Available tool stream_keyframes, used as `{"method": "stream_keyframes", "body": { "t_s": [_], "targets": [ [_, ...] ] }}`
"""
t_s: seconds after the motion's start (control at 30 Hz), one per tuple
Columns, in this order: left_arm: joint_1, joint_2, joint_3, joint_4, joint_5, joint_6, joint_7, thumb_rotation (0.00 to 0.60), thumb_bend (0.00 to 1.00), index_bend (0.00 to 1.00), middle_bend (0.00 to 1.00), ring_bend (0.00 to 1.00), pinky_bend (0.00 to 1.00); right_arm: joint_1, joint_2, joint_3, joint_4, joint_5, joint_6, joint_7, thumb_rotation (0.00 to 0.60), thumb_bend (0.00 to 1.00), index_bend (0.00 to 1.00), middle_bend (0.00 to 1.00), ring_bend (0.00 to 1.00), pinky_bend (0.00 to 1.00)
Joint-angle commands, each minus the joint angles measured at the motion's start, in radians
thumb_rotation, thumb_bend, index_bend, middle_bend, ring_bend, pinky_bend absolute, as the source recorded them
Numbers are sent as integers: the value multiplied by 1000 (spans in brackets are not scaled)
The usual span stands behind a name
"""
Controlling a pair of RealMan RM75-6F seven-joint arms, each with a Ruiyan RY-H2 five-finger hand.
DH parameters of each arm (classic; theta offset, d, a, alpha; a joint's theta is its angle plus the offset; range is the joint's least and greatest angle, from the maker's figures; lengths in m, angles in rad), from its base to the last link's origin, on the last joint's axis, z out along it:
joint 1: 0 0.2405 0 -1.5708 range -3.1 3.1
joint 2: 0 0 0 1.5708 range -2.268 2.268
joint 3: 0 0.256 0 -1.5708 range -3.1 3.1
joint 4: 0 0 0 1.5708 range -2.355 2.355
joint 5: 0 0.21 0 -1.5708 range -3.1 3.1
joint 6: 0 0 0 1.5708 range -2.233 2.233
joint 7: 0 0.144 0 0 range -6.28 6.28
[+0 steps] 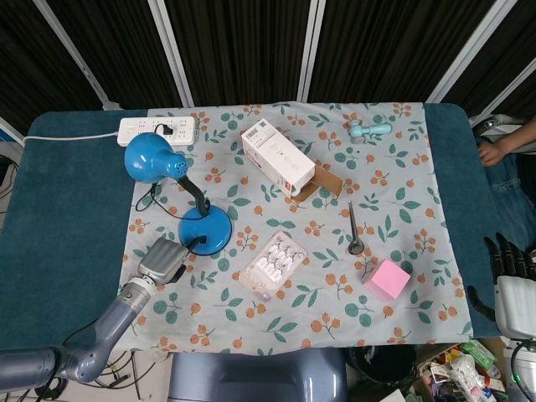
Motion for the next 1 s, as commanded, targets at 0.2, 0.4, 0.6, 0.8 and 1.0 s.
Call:
{"method": "stream_keyframes", "body": {
  "t_s": [0.2,0.4,0.6,0.8,1.0],
  "targets": [
    [1,3,-3,-5,8,8,-3,600,489,137,613,612,594,0,0,-1,0,-1,0,0,600,226,0,0,54,98],
    [0,3,0,-2,5,5,0,600,490,137,613,612,594,0,-1,0,0,-1,0,-1,600,226,0,0,54,98],
    [0,-1,2,0,5,3,-1,600,489,138,613,612,594,1,-1,0,0,0,0,-2,600,226,0,0,54,98],
    [0,-1,4,-1,8,4,1,600,490,139,613,612,594,1,-1,1,1,0,0,-1,600,225,0,0,54,98],
    [2,1,16,-3,10,4,13,600,490,145,613,612,594,1,-1,1,0,-1,1,0,600,226,0,0,54,98]
  ]
}}
